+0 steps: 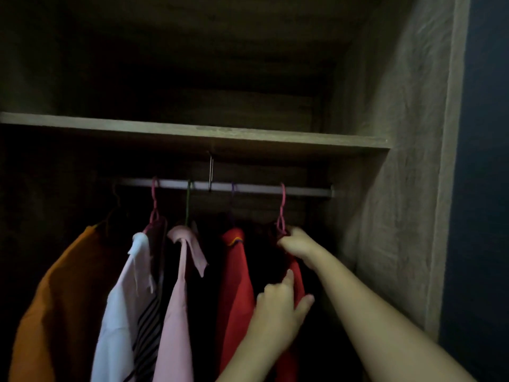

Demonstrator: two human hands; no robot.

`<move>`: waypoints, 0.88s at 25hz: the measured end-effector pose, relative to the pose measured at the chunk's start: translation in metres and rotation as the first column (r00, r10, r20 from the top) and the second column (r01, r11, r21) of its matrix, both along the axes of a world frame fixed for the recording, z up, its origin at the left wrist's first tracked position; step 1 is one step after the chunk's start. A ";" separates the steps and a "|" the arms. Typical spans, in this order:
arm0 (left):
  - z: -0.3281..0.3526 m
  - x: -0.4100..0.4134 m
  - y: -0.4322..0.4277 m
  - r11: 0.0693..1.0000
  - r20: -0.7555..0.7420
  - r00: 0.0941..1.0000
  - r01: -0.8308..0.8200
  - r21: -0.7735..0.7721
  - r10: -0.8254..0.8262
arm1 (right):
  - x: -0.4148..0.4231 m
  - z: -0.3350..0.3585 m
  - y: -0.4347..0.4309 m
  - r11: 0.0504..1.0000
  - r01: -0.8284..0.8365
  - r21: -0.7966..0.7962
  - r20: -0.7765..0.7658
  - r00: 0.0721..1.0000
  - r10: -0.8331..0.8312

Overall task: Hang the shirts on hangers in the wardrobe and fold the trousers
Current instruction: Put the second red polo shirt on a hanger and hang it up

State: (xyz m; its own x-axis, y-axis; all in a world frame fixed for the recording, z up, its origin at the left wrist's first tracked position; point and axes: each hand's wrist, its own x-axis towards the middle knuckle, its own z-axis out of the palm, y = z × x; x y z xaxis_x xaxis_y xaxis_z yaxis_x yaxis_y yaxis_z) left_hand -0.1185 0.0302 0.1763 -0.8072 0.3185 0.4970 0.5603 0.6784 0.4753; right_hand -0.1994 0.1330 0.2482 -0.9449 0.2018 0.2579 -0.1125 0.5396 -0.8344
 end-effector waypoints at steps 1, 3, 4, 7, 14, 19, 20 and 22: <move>-0.001 0.000 -0.004 0.996 -0.215 0.974 -0.051 0.078 0.066 | 0.001 0.000 -0.001 0.997 0.044 0.070 0.007 0.999 -0.044; -0.002 -0.003 -0.018 0.957 -0.466 0.856 -0.105 0.271 0.225 | 0.007 -0.002 -0.005 0.967 0.127 0.220 -0.001 0.992 -0.130; -0.003 -0.007 -0.025 0.933 -0.483 0.821 -0.156 0.324 0.305 | 0.012 -0.006 -0.007 0.950 0.163 0.265 -0.023 0.986 -0.163; -0.011 -0.014 -0.047 0.894 -0.118 0.914 -0.343 0.289 0.389 | 0.031 -0.021 -0.010 0.925 0.228 0.304 -0.053 0.974 -0.222; -0.026 -0.004 -0.058 0.926 0.006 0.953 -0.297 0.231 0.304 | 0.056 -0.029 -0.007 0.865 0.247 0.438 -0.033 0.965 -0.259; -0.036 0.024 -0.070 0.854 -0.131 0.945 -0.205 0.478 0.300 | 0.077 -0.033 -0.031 0.891 0.221 0.396 -0.398 0.916 -0.051; -0.038 0.032 -0.079 0.829 -0.174 0.928 -0.196 0.523 0.329 | 0.082 -0.035 -0.042 0.908 0.189 0.374 -0.462 0.887 0.006; -0.041 0.050 -0.105 0.786 -0.222 0.897 -0.190 0.589 0.383 | 0.094 -0.041 -0.071 0.931 0.101 0.351 -0.558 0.821 0.122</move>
